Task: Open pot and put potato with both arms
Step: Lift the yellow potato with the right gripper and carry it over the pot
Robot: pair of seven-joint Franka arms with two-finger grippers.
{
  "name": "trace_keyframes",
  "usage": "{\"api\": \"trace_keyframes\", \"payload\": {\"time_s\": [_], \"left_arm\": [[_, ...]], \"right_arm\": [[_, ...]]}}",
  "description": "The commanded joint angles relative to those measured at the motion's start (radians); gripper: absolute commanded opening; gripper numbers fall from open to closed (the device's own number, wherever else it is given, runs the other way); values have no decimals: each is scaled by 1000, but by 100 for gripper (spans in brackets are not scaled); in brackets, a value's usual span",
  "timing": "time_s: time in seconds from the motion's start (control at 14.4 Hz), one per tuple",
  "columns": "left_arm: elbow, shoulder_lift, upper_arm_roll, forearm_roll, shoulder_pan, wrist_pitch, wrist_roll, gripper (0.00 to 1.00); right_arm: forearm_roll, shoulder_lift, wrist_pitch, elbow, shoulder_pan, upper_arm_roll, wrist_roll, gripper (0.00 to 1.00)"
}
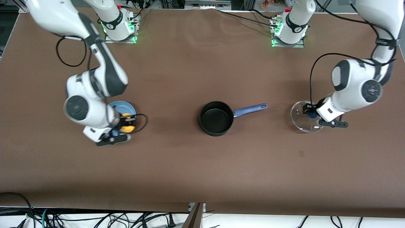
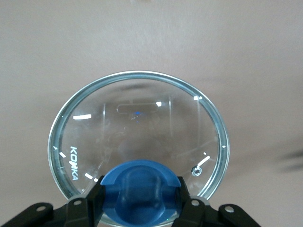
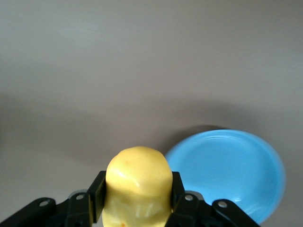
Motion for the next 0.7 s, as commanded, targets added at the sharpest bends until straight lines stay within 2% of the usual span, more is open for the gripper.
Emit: {"api": "trace_keyframes", "payload": {"time_s": [0.0,0.14,0.21,0.28,0.35,0.49,0.63], "left_arm": [[-17,29,-3,27,-15,48,11,0],[-6,43,-3,27,-24,47,-2,0],[12,55,-5,27,-27,36,-2,23],[31,72,-5,27,-26,27,-2,77],[43,75,-3,26,-21,16,10,100],[72,62,-6,26,-21,-45,4,100],[161,37,-6,26,-22,-197,1,100]], "right_arm": [[0,68,-16,114,156,-11,270,23],[1,125,-14,207,245,-11,445,23],[1,157,-11,252,285,-11,521,23],[1,193,9,295,320,-11,603,23],[1,222,47,323,351,-11,676,23],[1,273,148,338,407,-11,805,23],[0,315,246,340,449,-11,891,23]]}}
